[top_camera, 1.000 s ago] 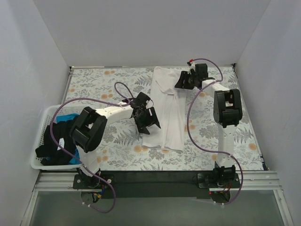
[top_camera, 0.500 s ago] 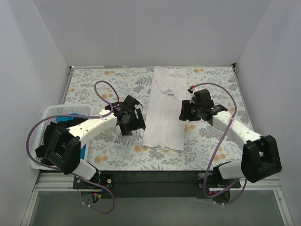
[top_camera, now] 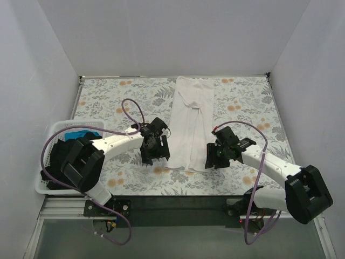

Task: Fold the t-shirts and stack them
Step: Fold the tshirt

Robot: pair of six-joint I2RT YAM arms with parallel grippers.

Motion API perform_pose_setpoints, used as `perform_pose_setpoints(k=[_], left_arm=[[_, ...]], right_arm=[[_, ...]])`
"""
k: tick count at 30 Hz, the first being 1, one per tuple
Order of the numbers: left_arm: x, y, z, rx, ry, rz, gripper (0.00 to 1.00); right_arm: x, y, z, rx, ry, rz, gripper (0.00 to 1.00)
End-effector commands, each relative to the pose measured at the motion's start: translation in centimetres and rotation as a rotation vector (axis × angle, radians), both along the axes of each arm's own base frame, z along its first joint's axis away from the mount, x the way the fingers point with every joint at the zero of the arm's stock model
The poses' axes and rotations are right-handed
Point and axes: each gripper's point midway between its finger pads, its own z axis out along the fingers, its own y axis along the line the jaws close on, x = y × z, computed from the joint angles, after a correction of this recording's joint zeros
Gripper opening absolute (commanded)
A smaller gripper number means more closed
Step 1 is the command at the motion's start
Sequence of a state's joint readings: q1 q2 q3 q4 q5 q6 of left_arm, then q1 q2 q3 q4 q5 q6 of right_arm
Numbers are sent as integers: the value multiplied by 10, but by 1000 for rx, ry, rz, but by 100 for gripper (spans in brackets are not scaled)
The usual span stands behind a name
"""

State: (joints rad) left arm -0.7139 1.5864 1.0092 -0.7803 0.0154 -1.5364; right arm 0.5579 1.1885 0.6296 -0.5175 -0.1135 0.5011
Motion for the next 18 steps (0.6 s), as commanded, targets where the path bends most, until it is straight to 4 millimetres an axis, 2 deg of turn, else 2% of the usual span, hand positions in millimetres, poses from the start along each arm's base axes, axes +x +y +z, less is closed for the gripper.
perform_pose_setpoints(k=[1, 11, 18], left_arm=[[3, -9, -1, -5, -2, -16, 72], [3, -19, -7, 7, 5, -35, 67], [-4, -22, -17, 29, 28, -59, 65]], right_arm=[[-2, 11, -6, 5, 33, -1, 57], [-2, 14, -18, -16, 45, -4, 53], [-9, 12, -25, -28, 71, -11, 45]])
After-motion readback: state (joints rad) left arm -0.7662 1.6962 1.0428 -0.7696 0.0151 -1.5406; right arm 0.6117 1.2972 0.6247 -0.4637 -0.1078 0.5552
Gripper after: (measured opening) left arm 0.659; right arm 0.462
